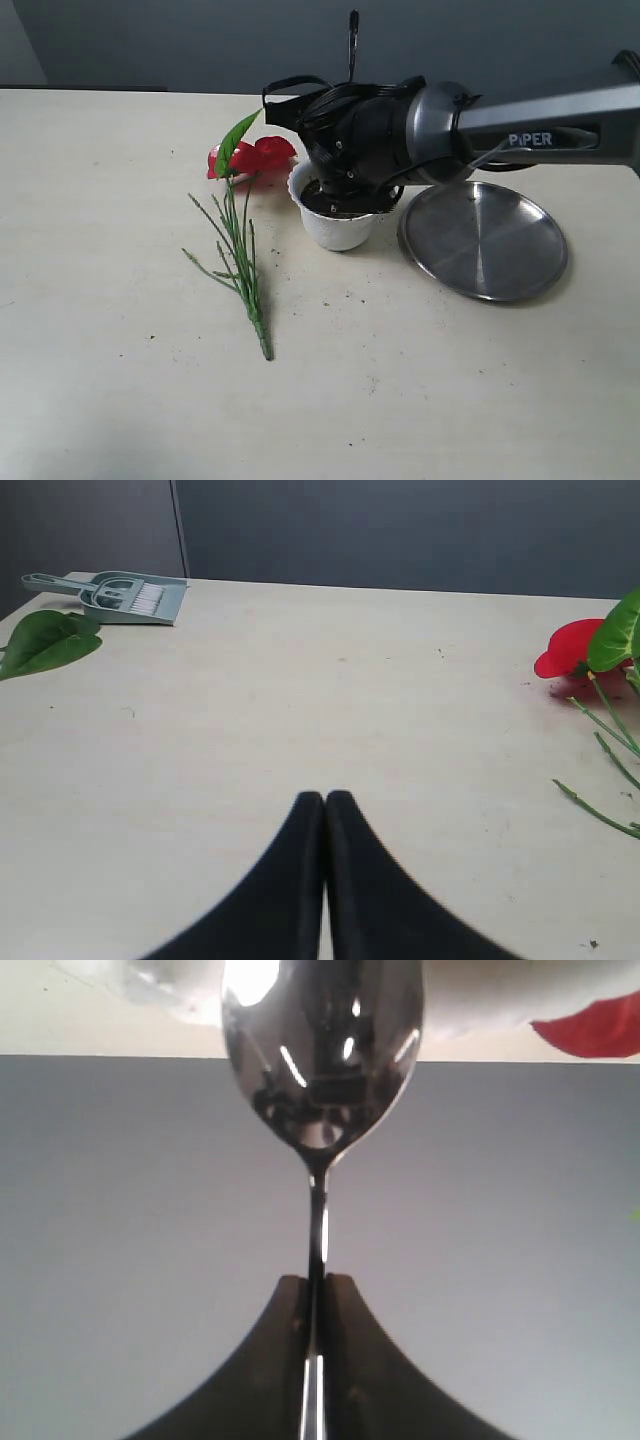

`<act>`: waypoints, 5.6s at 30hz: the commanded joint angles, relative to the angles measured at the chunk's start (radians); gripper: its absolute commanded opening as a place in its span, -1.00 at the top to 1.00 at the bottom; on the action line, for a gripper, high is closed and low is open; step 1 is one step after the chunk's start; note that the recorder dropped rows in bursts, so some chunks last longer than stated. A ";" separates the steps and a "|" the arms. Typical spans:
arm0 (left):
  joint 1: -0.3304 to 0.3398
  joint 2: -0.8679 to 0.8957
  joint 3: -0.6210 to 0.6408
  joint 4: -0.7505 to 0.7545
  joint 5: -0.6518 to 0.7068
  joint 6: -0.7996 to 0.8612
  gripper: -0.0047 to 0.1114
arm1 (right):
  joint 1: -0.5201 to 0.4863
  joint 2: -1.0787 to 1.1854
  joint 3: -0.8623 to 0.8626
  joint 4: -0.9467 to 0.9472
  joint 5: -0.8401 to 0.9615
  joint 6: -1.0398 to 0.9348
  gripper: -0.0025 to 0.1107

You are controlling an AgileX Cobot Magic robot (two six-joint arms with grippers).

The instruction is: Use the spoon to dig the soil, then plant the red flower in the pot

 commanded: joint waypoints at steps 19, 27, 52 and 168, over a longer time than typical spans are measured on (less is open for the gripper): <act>0.001 -0.005 0.005 -0.001 -0.006 0.001 0.92 | -0.075 0.007 0.002 -0.162 -0.193 0.005 0.97; 0.001 -0.005 0.005 -0.001 -0.006 0.001 0.92 | -0.075 0.017 0.002 -0.158 -0.192 0.010 0.97; 0.001 -0.005 0.005 -0.001 -0.006 0.001 0.92 | -0.069 0.070 0.002 -0.133 -0.184 0.029 0.97; 0.001 -0.005 0.005 -0.001 -0.006 0.001 0.92 | -0.063 0.027 0.008 -0.013 -0.241 -0.081 0.97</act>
